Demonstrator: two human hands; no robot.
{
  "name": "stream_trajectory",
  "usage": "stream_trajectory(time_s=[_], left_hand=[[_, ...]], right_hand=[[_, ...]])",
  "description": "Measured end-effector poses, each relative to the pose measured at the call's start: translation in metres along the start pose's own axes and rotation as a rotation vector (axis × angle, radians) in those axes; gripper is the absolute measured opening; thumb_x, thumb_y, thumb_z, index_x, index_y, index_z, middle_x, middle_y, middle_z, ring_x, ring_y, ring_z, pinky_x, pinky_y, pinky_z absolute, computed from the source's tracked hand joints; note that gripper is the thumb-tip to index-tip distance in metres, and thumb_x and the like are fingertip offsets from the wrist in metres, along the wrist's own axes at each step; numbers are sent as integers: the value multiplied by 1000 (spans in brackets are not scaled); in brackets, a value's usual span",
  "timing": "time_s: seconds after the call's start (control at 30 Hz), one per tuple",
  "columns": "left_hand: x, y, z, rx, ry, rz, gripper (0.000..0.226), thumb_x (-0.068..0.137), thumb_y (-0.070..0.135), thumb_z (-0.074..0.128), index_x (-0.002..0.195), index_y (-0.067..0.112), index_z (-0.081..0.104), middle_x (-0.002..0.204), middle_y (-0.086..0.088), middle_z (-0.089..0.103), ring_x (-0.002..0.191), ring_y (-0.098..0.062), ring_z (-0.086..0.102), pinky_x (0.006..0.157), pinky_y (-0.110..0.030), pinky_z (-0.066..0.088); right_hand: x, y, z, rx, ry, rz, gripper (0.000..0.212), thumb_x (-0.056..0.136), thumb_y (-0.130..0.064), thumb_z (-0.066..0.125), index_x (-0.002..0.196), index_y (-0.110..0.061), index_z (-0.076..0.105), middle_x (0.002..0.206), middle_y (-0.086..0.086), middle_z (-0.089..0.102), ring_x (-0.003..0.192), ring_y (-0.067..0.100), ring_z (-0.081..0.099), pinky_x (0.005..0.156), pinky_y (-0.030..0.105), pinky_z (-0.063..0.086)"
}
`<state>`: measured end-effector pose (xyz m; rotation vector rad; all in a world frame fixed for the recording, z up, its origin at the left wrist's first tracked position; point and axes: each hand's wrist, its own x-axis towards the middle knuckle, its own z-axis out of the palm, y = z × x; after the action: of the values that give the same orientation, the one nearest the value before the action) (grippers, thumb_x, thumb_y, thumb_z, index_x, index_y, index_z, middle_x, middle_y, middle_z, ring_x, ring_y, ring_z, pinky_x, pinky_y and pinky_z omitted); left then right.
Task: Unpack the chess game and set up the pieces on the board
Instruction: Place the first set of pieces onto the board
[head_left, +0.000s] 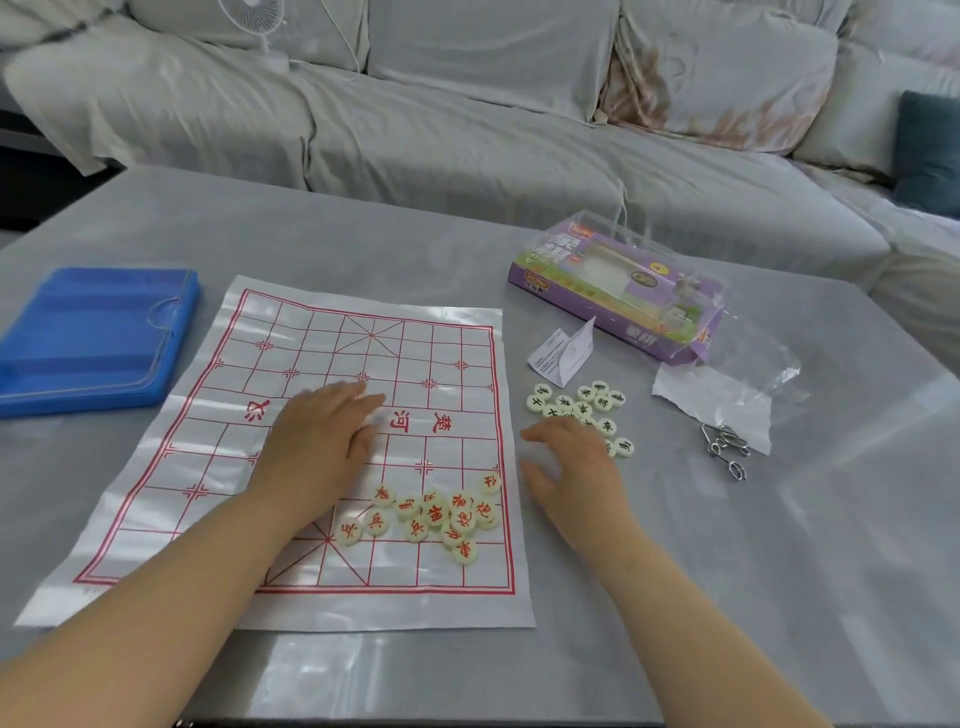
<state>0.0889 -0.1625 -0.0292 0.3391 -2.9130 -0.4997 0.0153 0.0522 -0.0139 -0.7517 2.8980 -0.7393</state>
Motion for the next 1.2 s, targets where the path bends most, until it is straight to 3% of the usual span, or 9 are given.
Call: stream_trajectory(time_s=[0.1,0.2,0.3,0.47,0.57,0.93,1.2], left_hand=[[10,-8,7,149,-151,-147,48,98,35,20,145,25,14,154,0,6,142,-19,4,112,-44,2],[10,-9,10,173,-190,-158,50,97,41,16,145,29,6,155,3,-1,142,-17,-4,113,-43,-2],[8,-8,10,200,-197,-161,55,93,47,3,145,29,2,154,3,-4,142,-17,-6,113,-43,-3],[6,-9,11,167,-174,-158,79,71,54,-11,145,31,7,154,4,0,142,-16,-4,113,-41,-3],[7,-9,12,142,-166,-159,95,58,57,-19,144,32,12,154,5,4,142,-16,-2,113,-39,-4],[9,-12,14,119,-140,-152,95,57,56,-20,144,33,12,154,6,3,142,-14,-3,113,-37,-7],[10,-14,18,63,-69,-134,89,66,58,-11,141,29,28,152,1,18,142,-19,9,112,-38,-4]], right_hand=[[10,23,-11,-52,101,130,36,85,-16,59,121,-11,56,132,4,47,121,24,37,97,22,26],[17,33,-14,-126,15,201,50,85,-23,60,132,-15,44,139,3,39,125,25,33,101,24,23],[19,32,-10,-201,-40,200,52,87,-32,54,135,-21,38,142,-4,35,128,20,29,104,26,22],[27,28,-6,-223,-55,123,47,90,-30,51,134,-22,40,139,-4,38,126,19,31,102,24,23],[35,27,-9,-252,-61,131,51,89,-34,51,137,-24,36,145,-3,30,131,19,26,106,26,20],[72,11,-7,-370,-217,10,53,94,-40,40,142,-26,24,145,-3,32,130,22,29,108,33,22],[90,5,-5,-382,-274,-37,40,95,-34,39,134,-23,39,133,2,41,120,20,40,100,29,30]])
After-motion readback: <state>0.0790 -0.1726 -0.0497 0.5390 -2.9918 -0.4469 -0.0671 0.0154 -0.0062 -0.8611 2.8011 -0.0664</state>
